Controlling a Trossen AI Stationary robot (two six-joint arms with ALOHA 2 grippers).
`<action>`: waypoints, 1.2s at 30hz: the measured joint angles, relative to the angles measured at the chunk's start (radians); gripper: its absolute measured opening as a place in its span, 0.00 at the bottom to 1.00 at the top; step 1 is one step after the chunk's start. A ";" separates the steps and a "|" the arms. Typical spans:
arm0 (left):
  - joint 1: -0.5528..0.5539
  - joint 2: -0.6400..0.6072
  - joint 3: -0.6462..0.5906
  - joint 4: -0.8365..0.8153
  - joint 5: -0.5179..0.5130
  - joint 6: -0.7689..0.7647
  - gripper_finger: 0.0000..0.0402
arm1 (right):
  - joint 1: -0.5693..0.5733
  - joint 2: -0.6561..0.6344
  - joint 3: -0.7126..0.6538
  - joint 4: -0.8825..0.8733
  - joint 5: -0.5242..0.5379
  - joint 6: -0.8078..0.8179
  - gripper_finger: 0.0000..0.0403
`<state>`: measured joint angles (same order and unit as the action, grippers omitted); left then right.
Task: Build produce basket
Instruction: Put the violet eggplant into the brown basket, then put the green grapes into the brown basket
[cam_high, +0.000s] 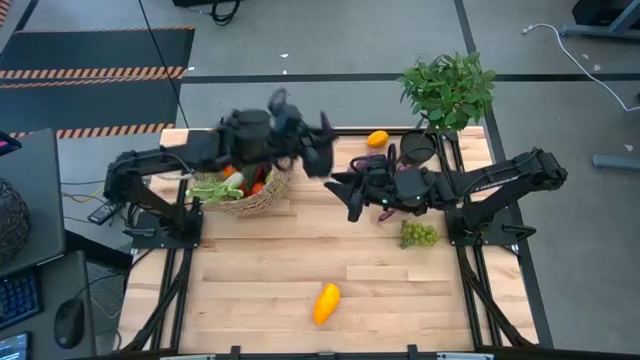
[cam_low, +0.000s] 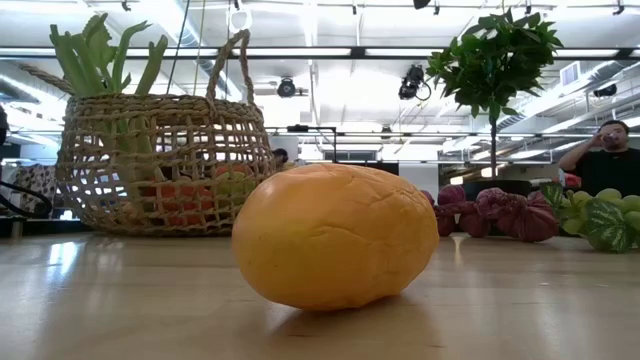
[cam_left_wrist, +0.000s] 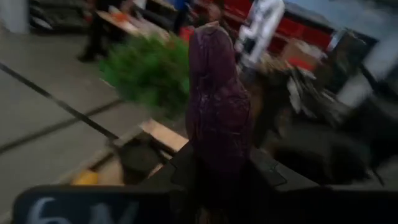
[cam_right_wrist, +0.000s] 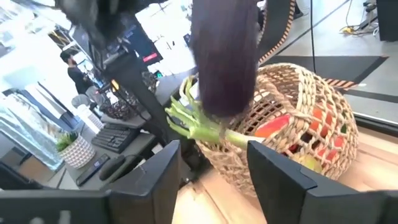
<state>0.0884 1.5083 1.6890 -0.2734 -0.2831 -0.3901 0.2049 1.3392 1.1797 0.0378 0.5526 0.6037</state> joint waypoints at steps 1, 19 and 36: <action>0.013 -0.015 0.001 -0.002 -0.003 0.010 0.23 | 0.000 0.000 0.000 -0.006 -0.001 0.003 0.48; 0.196 -0.266 0.001 -0.585 -0.050 0.192 0.26 | 0.010 -0.033 -0.001 -0.204 -0.110 0.109 0.56; 0.319 -0.227 0.000 -0.930 0.019 0.117 0.74 | 0.010 -0.034 -0.001 -0.427 -0.109 0.304 0.56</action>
<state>0.4074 1.2812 1.6886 -1.2034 -0.2644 -0.2731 0.2146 1.3056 1.1786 -0.3892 0.4432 0.9075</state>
